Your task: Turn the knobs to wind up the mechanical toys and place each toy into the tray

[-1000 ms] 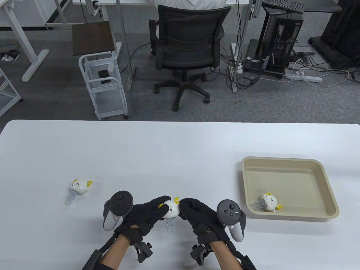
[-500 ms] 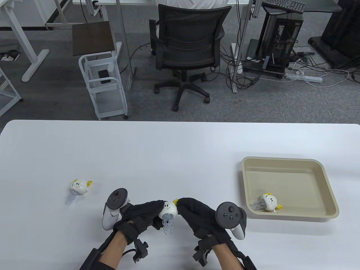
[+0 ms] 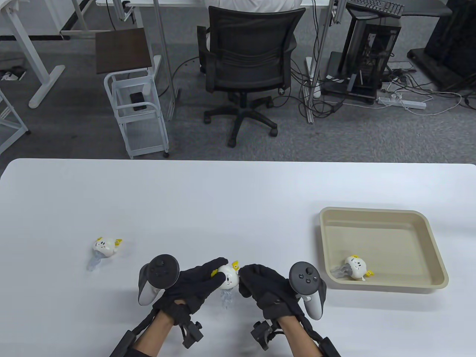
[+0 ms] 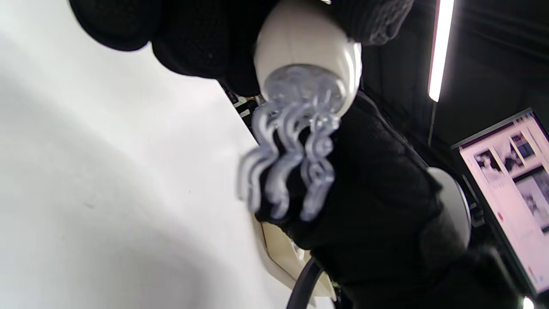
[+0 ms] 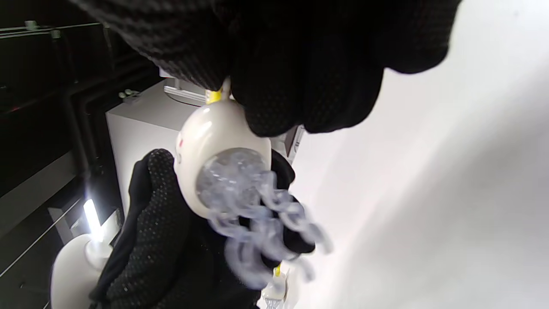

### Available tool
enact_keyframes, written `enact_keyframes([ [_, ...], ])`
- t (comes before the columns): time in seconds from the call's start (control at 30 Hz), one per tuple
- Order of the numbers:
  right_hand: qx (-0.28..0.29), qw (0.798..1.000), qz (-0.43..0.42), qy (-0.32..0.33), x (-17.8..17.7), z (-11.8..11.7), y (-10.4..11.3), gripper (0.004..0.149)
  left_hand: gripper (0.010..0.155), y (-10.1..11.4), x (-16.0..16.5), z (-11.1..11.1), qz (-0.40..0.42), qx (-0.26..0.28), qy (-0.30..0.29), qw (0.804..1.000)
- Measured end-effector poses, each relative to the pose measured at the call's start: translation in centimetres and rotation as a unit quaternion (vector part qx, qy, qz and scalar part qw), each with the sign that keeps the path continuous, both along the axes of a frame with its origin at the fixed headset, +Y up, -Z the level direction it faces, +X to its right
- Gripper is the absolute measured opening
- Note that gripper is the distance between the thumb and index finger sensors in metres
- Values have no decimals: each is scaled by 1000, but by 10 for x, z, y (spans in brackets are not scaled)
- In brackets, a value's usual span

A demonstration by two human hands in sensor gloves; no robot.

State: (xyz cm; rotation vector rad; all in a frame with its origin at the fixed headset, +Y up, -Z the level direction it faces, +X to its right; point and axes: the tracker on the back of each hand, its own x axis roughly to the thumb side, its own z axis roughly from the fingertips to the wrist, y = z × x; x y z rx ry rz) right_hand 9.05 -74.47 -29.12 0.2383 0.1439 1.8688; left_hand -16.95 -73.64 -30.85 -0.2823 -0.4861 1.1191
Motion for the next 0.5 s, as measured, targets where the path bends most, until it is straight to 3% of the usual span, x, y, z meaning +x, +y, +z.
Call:
enact_keyframes([
  [0.13,44,998,6,35,-3,2,6,45,71,-7,-6,-4,60,-65,-3,996],
  [0.33,114,990,37,73,-4,5,16,42,72,-16,-9,-7,131,-152,-29,979],
  [0.5,144,986,64,59,-4,9,22,39,73,-20,-6,-6,159,-182,-41,970],
])
